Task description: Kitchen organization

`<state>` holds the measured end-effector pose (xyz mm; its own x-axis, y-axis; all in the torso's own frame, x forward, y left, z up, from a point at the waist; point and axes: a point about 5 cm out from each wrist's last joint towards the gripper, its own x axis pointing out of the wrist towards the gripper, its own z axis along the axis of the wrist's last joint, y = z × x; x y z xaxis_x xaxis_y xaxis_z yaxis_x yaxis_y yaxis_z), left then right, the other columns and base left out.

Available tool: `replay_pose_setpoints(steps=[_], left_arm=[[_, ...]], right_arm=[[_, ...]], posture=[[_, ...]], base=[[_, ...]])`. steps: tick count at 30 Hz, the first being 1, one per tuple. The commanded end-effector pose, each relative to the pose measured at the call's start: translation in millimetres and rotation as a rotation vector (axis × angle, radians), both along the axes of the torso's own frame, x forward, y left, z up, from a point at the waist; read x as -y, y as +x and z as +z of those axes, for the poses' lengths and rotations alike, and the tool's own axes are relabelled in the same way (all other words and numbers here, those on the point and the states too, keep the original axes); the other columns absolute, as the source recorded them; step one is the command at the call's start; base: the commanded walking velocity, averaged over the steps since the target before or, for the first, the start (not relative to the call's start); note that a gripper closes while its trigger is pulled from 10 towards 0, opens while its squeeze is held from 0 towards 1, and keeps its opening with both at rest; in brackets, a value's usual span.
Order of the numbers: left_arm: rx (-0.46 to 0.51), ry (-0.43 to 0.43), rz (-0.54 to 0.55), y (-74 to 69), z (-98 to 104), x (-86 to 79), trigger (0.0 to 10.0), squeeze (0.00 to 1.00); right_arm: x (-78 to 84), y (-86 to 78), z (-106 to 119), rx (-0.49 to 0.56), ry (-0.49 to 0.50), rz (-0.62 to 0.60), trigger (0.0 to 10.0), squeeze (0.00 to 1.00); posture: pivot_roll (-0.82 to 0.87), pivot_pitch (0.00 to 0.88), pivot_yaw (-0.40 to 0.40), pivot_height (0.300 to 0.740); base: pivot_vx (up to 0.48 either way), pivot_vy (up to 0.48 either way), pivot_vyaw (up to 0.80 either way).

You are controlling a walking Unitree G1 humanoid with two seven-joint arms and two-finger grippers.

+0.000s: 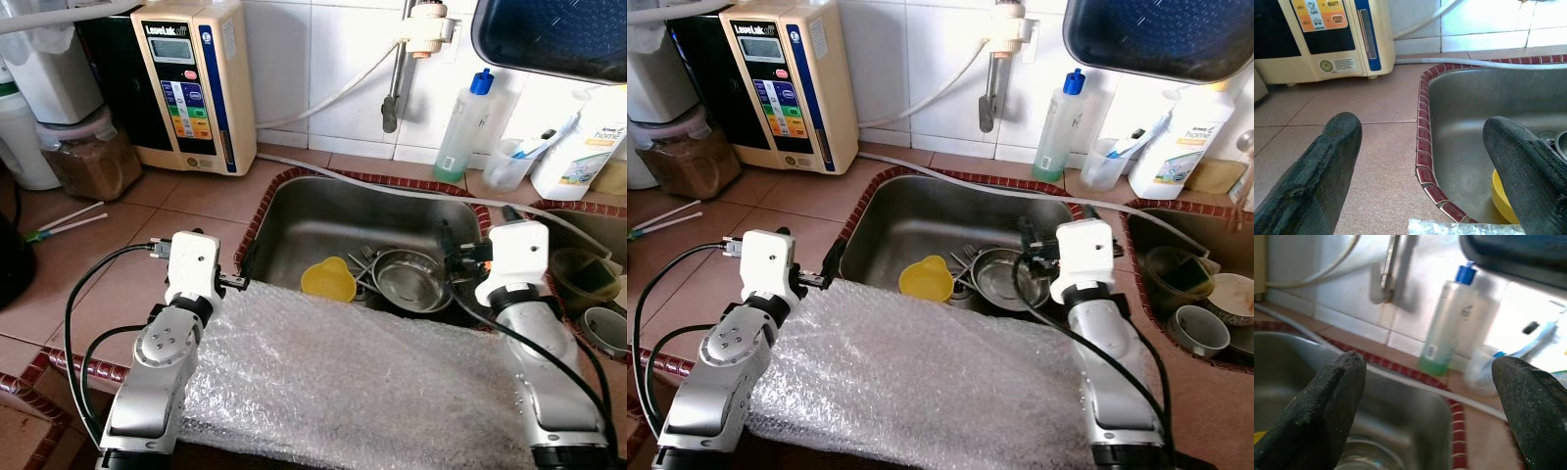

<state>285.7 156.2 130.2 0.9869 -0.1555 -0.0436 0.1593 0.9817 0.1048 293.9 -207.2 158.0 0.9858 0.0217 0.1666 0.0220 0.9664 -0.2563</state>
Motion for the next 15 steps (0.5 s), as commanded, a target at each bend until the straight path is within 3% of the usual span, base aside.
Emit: replay_pose_setpoints(steps=[1, 8, 15], left_arm=[[-0.014, -0.004, 0.014, 0.8, -1.9, -1.5, 10.0, 0.0], [-0.017, -0.003, 0.015, 1.4, -3.0, -2.2, 10.0, 0.0], [-0.012, -0.004, 0.015, 4.4, -1.6, -2.0, 10.0, 0.0]], right_arm=[[1.9, 2.4, 1.4, -0.004, 0.006, -0.004, 10.0, 1.0], [0.8, 3.9, 0.5, -0.007, 0.012, -0.008, 10.0, 1.0], [3.7, 7.5, 3.7, 0.0, 0.006, -0.011, 10.0, 1.0]], posture=[[0.0, 0.0, 0.034, 0.74], [0.0, 0.0, 0.034, 0.74], [0.0, 0.0, 0.034, 0.74]], base=[[0.0, 0.0, 0.0], [0.0, 0.0, 0.0], [-0.276, 0.0, 0.0]])
